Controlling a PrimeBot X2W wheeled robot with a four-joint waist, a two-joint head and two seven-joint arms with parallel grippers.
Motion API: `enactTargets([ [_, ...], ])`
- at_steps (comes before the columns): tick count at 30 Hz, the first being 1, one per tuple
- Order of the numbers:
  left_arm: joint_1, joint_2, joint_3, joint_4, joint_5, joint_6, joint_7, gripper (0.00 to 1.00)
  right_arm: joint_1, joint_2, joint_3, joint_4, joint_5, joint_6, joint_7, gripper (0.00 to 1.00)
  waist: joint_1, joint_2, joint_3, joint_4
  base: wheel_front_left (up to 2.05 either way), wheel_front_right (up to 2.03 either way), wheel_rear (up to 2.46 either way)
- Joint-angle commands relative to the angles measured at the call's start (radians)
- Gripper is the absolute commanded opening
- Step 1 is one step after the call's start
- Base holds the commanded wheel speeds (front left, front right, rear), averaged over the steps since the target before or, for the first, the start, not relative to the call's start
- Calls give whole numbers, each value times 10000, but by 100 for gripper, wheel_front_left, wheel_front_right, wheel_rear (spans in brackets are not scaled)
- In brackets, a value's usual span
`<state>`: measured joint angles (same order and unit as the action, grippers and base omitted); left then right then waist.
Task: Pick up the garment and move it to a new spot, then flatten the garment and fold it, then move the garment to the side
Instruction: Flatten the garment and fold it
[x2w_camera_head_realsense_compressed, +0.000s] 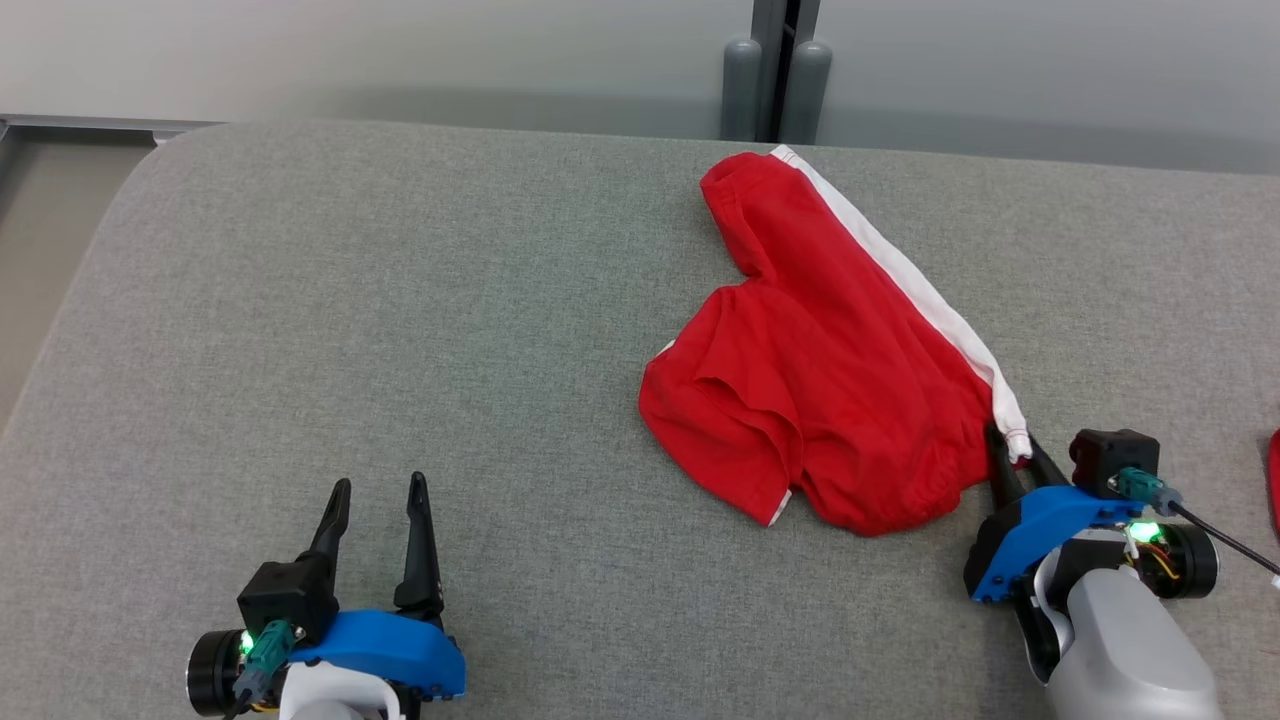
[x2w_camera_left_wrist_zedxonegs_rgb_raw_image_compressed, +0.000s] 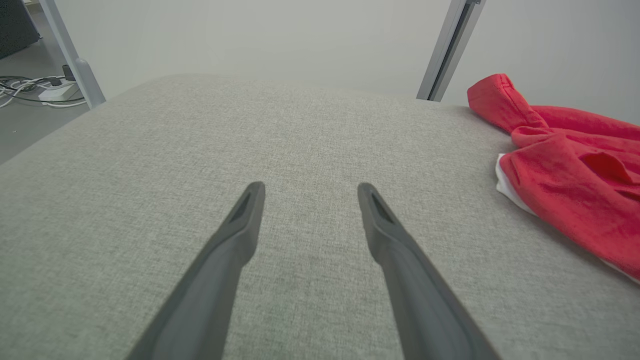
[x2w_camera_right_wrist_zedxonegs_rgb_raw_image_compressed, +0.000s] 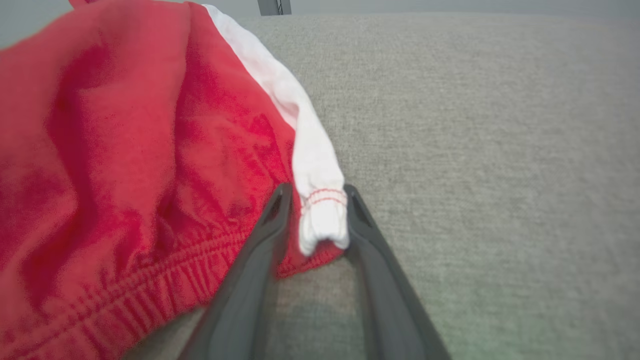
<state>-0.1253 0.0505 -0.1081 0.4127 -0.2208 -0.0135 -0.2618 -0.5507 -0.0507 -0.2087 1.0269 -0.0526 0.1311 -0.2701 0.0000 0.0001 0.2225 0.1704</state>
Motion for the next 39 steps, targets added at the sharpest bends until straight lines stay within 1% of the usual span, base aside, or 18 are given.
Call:
enactTargets([
  [1,-141,-1,-35,-62,-71,61,-42,100,58,-9,17,41,-154,-11,100,0,0,-1,-10,-17,0,0,0],
  [5,-168,2,-128,-87,-193,68,-42,100,-115,-94,-20,-915,-403,-10,56,0,0,-1,-87,-61,0,0,0],
  [9,-228,-2,-243,-79,-263,40,-42,100,-726,-498,65,-2189,-686,-7,56,0,0,-1,-163,-34,0,0,0],
  [13,-251,2,-499,8,-369,17,-42,100,-1590,-978,666,-3193,-1000,-5,59,0,0,-1,-290,156,0,0,0],
  [15,-240,-4,-573,25,-378,13,-42,100,-1849,-1104,869,-3365,-1053,-5,56,0,0,-1,-335,227,0,0,0],
  [18,-124,2,-857,37,-517,21,-42,100,-2633,-1361,1556,-3716,-1151,-7,57,0,0,-1,-502,504,0,0,0],
  [21,-48,0,-1138,97,-637,16,-42,100,-3336,-1424,2343,-3942,-1082,-5,57,0,0,-1,-669,828,0,0,0],
  [26,110,0,-1304,149,-724,90,-42,100,-3860,-1074,4015,-4340,-750,-7,59,0,0,-1,-893,1163,0,0,0],
  [30,201,-1,-1238,163,-748,135,-42,100,-3108,-747,5578,-4278,-258,-5,59,0,0,-1,-996,1154,0,0,0],
  [34,324,-4,-1181,174,-707,88,-40,100,-1937,-676,7130,-3756,479,-7,59,0,0,-1,-1049,859,0,0,0],
  [37,284,-1,-1148,159,-683,63,-42,100,-921,-711,7809,-3276,1172,-7,57,0,0,-1,-1054,566,0,0,0],
  [39,208,0,-1140,161,-644,16,-42,100,-236,-772,7935,-3017,1624,-7,59,0,0,-1,-1052,367,0,0,0],
])
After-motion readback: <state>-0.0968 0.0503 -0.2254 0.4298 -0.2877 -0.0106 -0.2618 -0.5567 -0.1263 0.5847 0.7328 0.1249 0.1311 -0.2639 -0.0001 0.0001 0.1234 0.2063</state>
